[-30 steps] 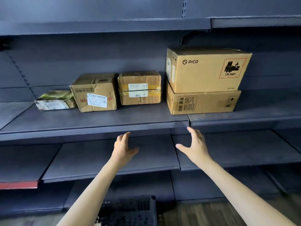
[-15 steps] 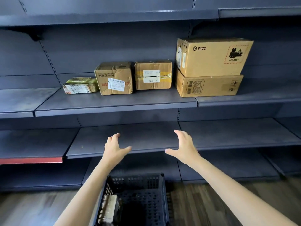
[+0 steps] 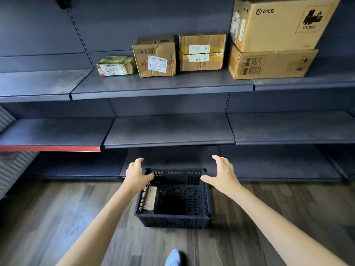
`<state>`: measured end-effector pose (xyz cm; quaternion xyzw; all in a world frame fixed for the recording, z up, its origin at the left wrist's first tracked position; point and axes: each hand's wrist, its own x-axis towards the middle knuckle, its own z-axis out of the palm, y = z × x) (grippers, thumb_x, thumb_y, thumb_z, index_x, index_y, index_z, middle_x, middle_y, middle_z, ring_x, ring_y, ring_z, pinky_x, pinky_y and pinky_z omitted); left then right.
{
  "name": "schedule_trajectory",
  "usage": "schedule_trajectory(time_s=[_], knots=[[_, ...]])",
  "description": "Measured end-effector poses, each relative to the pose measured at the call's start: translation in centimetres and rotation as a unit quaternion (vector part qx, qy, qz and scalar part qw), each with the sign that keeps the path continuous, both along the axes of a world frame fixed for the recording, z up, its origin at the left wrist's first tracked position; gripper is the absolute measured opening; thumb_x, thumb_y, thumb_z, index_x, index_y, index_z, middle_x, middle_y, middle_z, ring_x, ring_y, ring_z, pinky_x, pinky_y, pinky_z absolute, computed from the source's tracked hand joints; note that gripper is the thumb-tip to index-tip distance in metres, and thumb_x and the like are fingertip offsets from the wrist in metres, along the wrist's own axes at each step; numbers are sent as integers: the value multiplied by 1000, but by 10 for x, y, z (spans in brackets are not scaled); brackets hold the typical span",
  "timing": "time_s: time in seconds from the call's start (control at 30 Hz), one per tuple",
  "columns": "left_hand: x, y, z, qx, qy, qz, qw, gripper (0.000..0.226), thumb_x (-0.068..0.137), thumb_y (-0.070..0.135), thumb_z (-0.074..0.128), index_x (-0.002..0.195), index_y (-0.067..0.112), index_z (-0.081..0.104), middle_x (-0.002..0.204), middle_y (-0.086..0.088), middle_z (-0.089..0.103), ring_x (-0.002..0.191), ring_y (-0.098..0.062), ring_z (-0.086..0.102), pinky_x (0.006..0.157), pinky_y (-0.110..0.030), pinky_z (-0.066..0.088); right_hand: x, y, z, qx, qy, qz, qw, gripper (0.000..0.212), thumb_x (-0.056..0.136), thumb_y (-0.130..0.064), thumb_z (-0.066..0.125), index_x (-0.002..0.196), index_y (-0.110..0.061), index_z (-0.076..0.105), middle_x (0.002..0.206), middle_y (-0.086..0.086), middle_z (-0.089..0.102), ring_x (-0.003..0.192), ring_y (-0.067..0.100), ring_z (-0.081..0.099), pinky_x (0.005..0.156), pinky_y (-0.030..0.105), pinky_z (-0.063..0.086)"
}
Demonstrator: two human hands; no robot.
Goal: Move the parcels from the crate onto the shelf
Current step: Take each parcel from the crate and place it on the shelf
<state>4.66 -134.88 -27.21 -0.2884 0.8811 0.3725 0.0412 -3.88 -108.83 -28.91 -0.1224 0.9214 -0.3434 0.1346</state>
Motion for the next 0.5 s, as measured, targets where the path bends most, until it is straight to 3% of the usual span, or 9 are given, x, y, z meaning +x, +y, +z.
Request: schedule_trajectory(time_s=[0.3, 0.5], knots=[[-19, -84, -51, 37, -78, 4, 996, 70, 83, 19, 62, 143, 13, 27, 141, -15, 35, 131, -32, 37, 108, -39, 34, -33, -85, -32, 34, -68, 5, 997, 84, 77, -39, 69, 144, -22, 22, 150, 3, 22, 137, 25, 24, 107, 38, 31], [-41, -151, -109, 30, -146, -33, 988, 67, 85, 17, 62, 143, 9, 29, 138, -18, 40, 131, -32, 39, 104, -32, 35, -47, -173, -96, 32, -166, 8, 985, 82, 81, -32, 68, 145, -18, 20, 150, 5, 18, 138, 22, 21, 109, 32, 24]])
